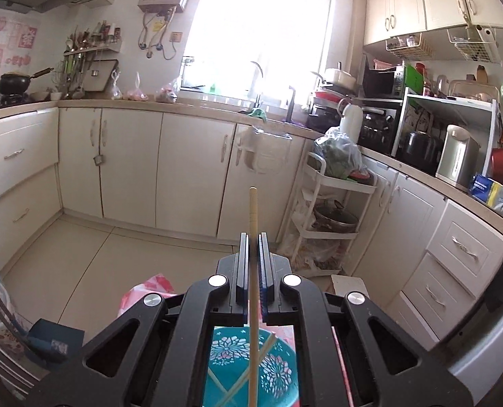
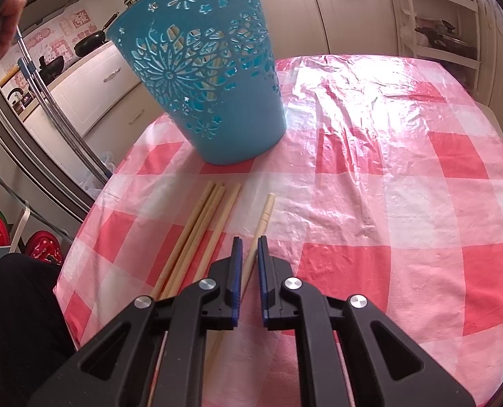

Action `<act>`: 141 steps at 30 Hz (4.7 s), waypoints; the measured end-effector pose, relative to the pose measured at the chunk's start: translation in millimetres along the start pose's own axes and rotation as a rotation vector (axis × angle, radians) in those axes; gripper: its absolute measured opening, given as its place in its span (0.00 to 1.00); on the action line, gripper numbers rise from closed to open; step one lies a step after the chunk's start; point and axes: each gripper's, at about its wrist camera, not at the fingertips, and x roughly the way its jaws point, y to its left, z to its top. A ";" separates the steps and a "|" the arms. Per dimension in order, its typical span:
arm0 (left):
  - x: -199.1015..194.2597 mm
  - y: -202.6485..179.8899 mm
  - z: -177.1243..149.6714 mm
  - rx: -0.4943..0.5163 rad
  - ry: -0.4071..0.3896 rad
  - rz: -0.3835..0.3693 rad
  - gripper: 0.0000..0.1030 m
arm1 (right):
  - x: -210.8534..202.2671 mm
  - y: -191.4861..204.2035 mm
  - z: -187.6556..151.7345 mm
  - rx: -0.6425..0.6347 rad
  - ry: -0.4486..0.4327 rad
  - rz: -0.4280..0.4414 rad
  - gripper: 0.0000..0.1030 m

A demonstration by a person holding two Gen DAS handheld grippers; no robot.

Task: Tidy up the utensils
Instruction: 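Lift the chopstick with the left gripper into the cup while the right gripper grasps another, then lift the chopstick with the right gripper and drop it into the cup, then lower the right gripper onto another chopstick and close, then lift the chopstick with the right gripper and open it over the cup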

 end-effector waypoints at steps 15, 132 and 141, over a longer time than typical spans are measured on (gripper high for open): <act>70.4 21.0 -59.9 0.017 0.068 0.139 0.05 | -0.3 -1.6 1.0 0.007 0.003 0.008 0.09; 32.5 85.2 -262.0 0.123 0.601 0.224 0.93 | -22.2 64.9 173.2 -0.080 -0.435 -0.175 0.06; 32.5 85.2 -262.1 0.123 0.601 0.224 0.93 | -34.4 62.9 161.9 -0.051 -0.435 -0.148 0.06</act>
